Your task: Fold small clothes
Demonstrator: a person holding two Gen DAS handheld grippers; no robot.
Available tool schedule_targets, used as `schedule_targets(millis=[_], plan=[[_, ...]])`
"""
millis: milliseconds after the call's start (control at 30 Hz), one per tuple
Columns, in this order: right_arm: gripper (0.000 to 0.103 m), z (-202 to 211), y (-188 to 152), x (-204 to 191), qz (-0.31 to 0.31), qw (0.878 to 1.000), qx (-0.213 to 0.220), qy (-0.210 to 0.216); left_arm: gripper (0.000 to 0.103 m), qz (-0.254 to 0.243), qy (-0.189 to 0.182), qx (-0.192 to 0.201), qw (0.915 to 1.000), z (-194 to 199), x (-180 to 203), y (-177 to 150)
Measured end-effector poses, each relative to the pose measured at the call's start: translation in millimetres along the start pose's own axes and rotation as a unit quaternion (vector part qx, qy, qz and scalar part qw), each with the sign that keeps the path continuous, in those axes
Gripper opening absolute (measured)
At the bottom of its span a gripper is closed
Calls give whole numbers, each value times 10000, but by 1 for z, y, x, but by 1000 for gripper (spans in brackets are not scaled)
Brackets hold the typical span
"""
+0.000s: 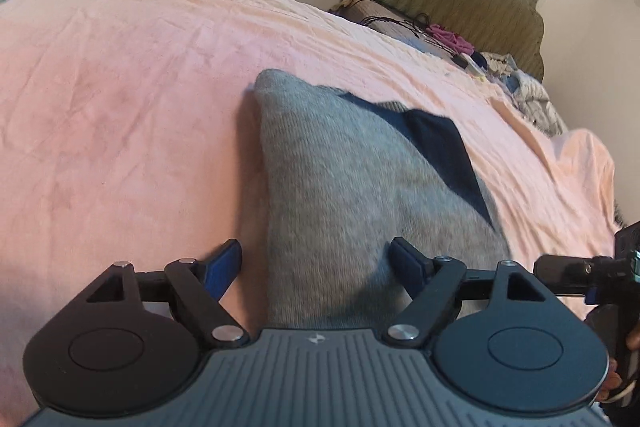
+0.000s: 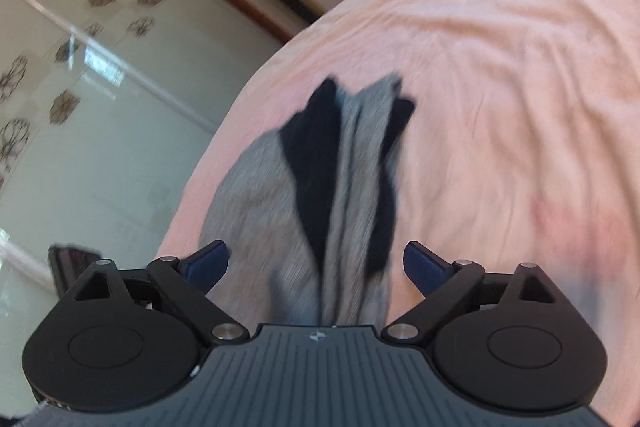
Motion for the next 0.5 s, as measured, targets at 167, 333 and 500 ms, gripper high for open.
schedule_targets(millis=[167, 333, 500], plan=[[87, -13, -11, -16, 455, 9988, 11, -191, 79, -263, 264, -78, 9993, -3, 8, -1], [23, -22, -16, -13, 670, 9958, -150, -606, 42, -435, 250, -234, 9985, -1, 15, -3], [21, -11, -27, -6, 609, 9965, -190, -533, 39, -525, 198, -259, 9981, 2, 16, -9]])
Point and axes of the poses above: each gripper's, at about its wrist camera, not at the fingertips, and z roughly against the way its jaws point, x to its right, y to its top, the point moved 10 cm from there along -z, roughly the way its jaws point, and after that the axes turned 7 degrees about -z, right-handed, at the moved point
